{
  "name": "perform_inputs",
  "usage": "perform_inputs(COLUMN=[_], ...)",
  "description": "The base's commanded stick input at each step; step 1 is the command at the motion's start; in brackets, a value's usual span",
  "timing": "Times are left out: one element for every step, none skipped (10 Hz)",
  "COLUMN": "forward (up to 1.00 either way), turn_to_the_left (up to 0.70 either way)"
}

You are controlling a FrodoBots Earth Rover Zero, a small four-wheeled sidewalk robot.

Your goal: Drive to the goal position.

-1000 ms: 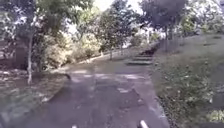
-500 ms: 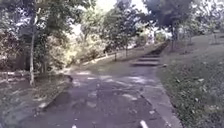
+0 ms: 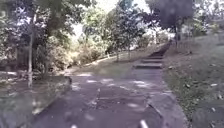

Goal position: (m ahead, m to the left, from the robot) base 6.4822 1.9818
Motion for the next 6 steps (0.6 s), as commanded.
perform_inputs(forward=[0.50,0.50,0.50,0.50,0.50,0.50], turn_to_the_left=[0.00,0.00,0.00,0.00,0.00,0.00])
